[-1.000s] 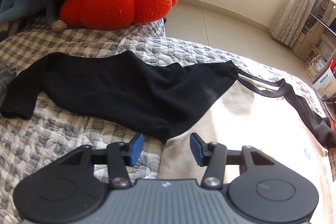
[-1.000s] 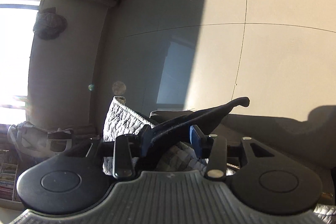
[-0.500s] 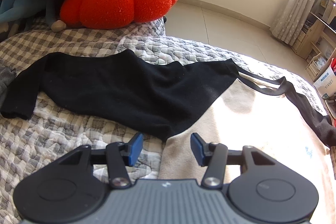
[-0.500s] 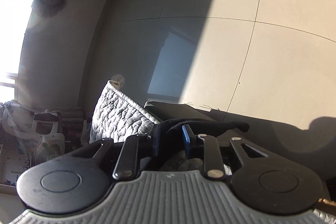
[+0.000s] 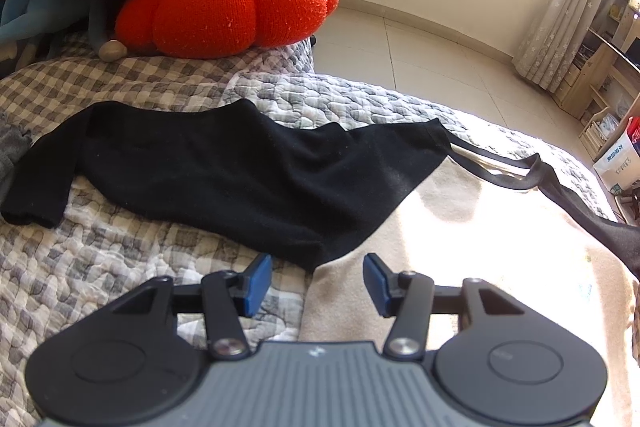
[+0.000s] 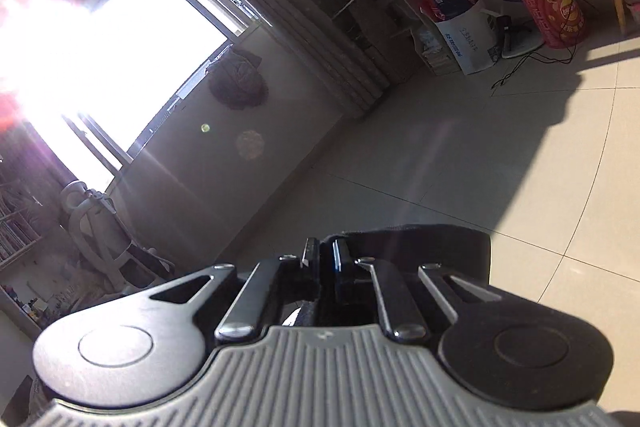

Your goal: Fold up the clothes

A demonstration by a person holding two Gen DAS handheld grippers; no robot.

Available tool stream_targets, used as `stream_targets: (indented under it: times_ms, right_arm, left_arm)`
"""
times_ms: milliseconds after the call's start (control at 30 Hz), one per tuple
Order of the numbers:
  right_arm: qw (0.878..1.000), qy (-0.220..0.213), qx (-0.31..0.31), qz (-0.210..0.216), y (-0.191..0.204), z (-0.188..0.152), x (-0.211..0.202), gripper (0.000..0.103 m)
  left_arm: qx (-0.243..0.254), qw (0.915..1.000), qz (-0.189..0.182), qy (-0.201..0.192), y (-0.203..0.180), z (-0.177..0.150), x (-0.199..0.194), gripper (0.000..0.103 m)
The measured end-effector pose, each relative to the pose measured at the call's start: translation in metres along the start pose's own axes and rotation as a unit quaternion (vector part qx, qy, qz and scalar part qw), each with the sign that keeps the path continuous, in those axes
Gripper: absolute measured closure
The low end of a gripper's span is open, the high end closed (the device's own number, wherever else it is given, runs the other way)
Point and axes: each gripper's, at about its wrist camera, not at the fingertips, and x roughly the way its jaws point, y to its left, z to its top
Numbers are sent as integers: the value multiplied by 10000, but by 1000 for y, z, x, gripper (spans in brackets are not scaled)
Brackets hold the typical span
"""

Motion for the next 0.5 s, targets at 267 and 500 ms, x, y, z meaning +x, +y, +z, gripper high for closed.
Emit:
stream_targets:
  times_ms: [267, 500]
  right_arm:
    - [9571, 1944, 956, -1923, -82, -46, 52, 92]
    - [9809, 1020, 1318, -999, -72, -25, 29, 92]
  left_arm:
    - [39, 10000, -61, -26, -1, 0, -5, 50]
    - [12, 10000, -69, -32, 0, 1, -6, 50]
